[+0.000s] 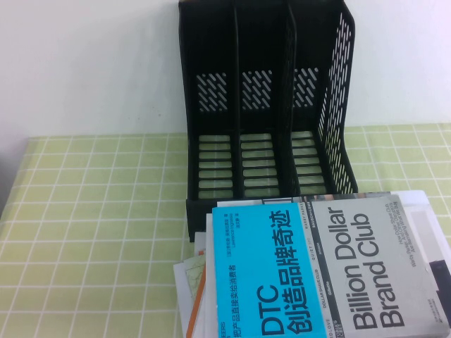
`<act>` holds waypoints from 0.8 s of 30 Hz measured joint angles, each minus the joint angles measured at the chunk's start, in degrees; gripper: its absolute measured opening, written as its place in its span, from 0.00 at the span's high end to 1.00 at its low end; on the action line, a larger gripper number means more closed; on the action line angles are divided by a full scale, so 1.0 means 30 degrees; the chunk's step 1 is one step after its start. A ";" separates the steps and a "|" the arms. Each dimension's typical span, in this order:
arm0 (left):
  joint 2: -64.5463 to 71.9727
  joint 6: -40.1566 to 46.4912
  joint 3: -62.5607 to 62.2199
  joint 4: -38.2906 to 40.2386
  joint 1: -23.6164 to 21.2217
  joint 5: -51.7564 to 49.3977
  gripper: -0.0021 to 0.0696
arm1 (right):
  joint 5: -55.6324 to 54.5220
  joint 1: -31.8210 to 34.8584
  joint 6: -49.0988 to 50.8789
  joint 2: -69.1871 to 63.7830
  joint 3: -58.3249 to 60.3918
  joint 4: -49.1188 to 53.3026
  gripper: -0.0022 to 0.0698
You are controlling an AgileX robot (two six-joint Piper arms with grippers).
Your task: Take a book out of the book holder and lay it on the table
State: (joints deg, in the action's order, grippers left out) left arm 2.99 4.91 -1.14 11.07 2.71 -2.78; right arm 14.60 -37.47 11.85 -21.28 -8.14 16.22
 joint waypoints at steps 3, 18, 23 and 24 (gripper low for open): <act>-0.1022 -0.1257 0.0765 -0.0958 -0.0557 -0.0569 0.97 | 0.0035 0.0000 0.0000 0.0000 0.0000 0.0000 0.97; -0.1215 -0.5876 0.0840 -0.5008 0.1578 -0.5491 0.97 | 0.0055 0.0000 0.0000 0.0032 0.0034 0.0000 0.97; -0.1215 -0.6645 0.0840 -0.4728 0.0539 -0.5500 0.97 | 0.0055 0.0000 0.0000 0.0032 0.0034 0.0000 0.97; -0.1215 -0.6646 0.0840 -0.4558 0.0226 -0.5500 0.97 | 0.0055 0.0000 0.0000 0.0032 0.0034 0.0000 0.97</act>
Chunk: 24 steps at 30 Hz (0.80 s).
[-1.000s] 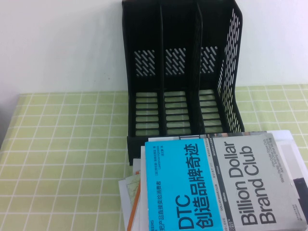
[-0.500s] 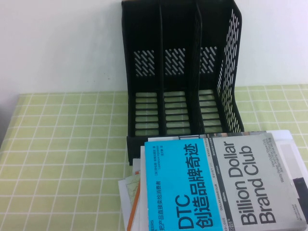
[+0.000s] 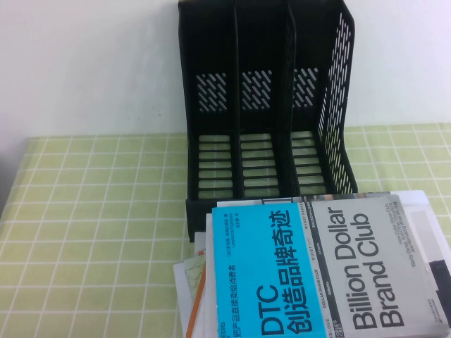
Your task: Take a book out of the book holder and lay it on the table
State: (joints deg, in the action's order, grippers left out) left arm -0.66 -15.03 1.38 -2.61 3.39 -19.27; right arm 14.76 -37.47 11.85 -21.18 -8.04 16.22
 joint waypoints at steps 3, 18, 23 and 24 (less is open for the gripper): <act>0.0000 0.0309 0.0000 0.0406 -0.0636 0.0000 0.97 | 0.0000 0.0000 0.0000 0.0000 0.0000 0.0000 0.97; 0.0000 0.1292 0.0000 0.0869 -0.0789 0.0000 0.97 | 0.0000 0.0000 0.0000 0.0000 0.0000 0.0000 0.97; 0.0000 0.2808 0.0000 0.0869 -0.0789 0.0000 0.97 | 0.0000 0.0000 0.0000 0.0000 0.0000 0.0000 0.97; 0.0000 0.2900 0.0000 0.0869 -0.0789 0.0000 0.97 | 0.0000 0.0000 0.0000 0.0000 0.0000 0.0000 0.97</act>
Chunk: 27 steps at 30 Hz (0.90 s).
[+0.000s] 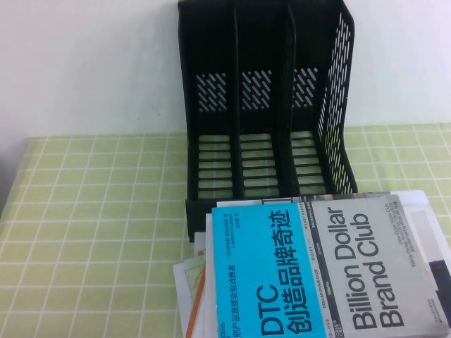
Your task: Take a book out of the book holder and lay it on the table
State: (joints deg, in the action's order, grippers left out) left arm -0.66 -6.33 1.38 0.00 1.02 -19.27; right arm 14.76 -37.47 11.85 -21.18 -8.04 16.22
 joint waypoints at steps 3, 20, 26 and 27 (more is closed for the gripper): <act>0.0000 0.0080 0.0000 0.0000 0.0000 0.0000 0.97 | 0.0000 0.0000 0.0000 0.0000 0.0000 0.0000 0.97; 0.0000 -0.0517 0.0000 0.0000 0.0000 0.0041 0.97 | 0.0000 0.0000 0.0000 0.0000 0.0000 0.0000 0.97; 0.0000 -0.0539 0.0000 0.0000 0.0000 0.0041 0.97 | 0.0000 0.0000 0.0000 0.0000 0.0000 0.0000 0.97; 0.0000 -0.0539 0.0000 0.0000 0.0000 0.0041 0.97 | 0.0000 0.0000 0.0000 0.0000 0.0000 0.0000 0.97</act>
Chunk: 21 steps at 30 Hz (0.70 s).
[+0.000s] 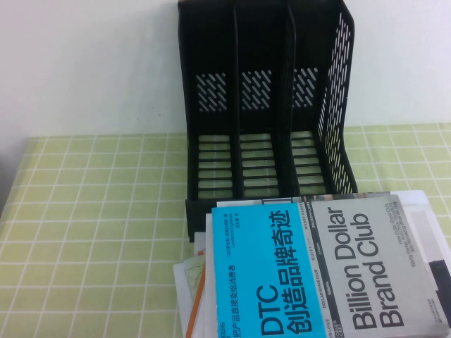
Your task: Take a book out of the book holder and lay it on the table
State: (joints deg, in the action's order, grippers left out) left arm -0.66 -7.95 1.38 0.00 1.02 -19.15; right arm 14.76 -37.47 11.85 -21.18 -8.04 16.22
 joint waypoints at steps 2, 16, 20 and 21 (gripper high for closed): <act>0.0000 0.0000 0.0000 0.0000 0.0000 0.0000 0.97 | 0.0000 0.0000 0.0000 0.0000 0.0000 0.0000 0.97; 0.0000 0.0000 0.0000 0.0000 0.0000 0.0000 0.97 | 0.0000 0.0000 0.0000 0.0000 0.0201 0.0000 0.97; 0.0000 0.0000 0.0000 0.0000 0.0000 0.0000 0.97 | 0.0000 0.0000 0.0000 0.0000 0.0788 0.0000 0.97; 0.0000 0.0000 0.0000 0.0000 0.0000 0.0000 0.97 | 0.0000 0.0000 0.0000 0.0000 0.0958 0.0000 0.97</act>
State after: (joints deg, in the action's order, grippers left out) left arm -0.66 -7.95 1.38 0.00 1.02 -19.15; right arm 14.76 -37.47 11.85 -21.18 -5.16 16.22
